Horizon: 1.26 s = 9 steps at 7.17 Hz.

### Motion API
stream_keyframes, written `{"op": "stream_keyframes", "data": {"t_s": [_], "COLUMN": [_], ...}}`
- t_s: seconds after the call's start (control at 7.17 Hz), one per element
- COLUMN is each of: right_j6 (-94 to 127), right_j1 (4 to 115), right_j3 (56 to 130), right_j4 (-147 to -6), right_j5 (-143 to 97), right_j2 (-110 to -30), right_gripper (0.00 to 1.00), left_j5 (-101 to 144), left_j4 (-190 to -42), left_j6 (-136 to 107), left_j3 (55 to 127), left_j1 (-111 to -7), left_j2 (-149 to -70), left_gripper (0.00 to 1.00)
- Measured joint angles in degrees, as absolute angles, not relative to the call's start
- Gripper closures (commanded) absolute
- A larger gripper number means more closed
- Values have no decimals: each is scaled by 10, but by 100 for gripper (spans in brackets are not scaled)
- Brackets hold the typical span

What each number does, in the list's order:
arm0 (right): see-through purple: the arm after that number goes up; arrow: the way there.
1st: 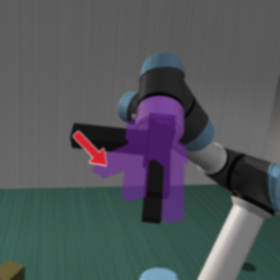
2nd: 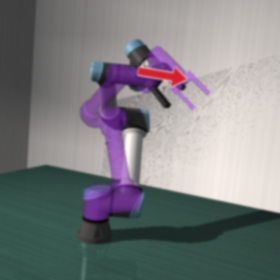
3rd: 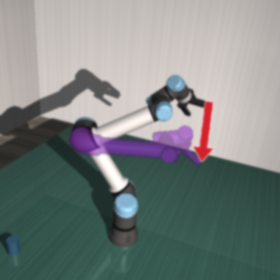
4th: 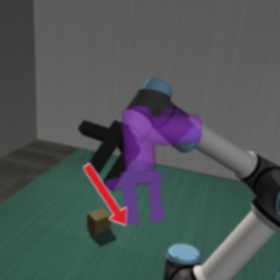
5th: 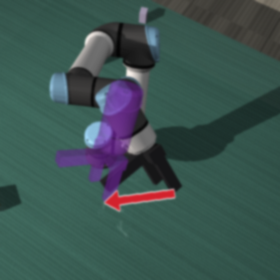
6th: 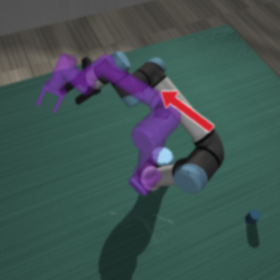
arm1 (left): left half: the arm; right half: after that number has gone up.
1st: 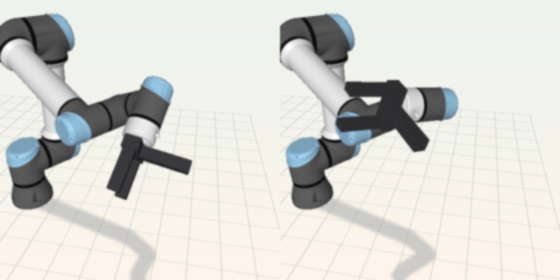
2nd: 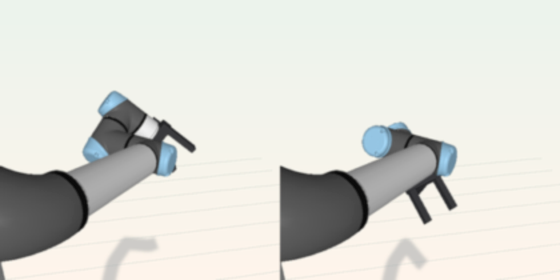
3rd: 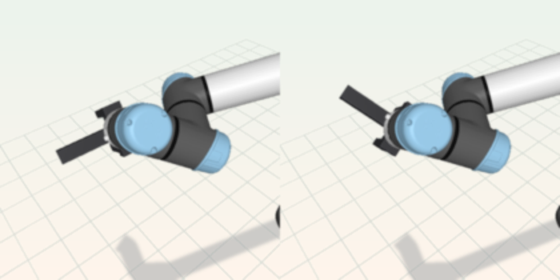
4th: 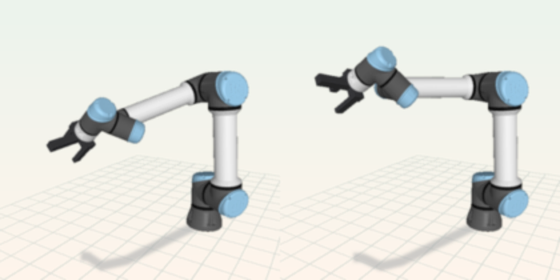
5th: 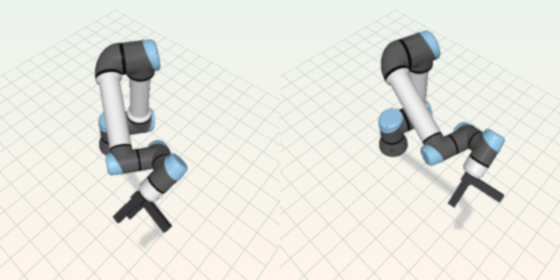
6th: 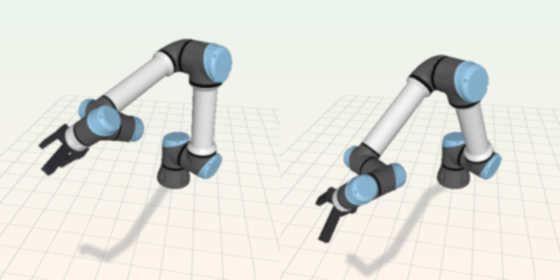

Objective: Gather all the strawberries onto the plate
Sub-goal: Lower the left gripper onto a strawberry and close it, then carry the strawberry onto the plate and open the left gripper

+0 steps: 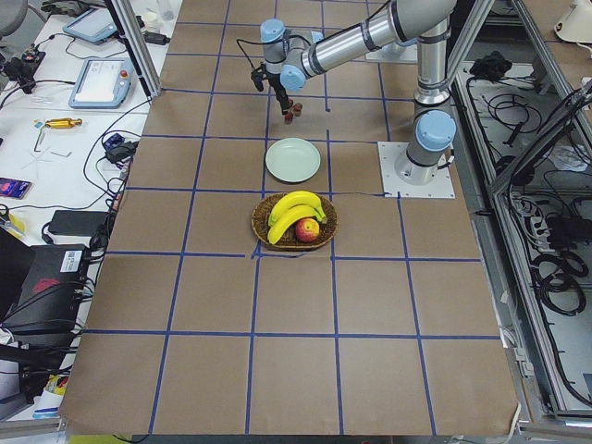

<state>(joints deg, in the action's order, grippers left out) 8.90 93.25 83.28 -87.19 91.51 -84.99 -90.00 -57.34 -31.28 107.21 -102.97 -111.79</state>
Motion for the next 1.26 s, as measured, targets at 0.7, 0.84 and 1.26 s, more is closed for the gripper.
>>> {"op": "stream_keyframes", "data": {"t_s": [0.7,0.84,1.26], "right_j6": [89,89,89], "right_j1": [933,933,933], "right_j3": [833,832,832], "right_j4": [-871,-871,-872], "right_j5": [915,915,916], "right_j2": [-850,-850,-850], "right_gripper": [0,0,0], "left_j5": [-898,-898,-949], "left_j4": [-554,-555,-578], "left_j6": [-325,-325,-266], "left_j3": [1090,1090,1091], "left_j1": [-1039,-1040,-1031], "left_j2": [-1140,-1139,-1102], "left_gripper": [100,100,100]}}
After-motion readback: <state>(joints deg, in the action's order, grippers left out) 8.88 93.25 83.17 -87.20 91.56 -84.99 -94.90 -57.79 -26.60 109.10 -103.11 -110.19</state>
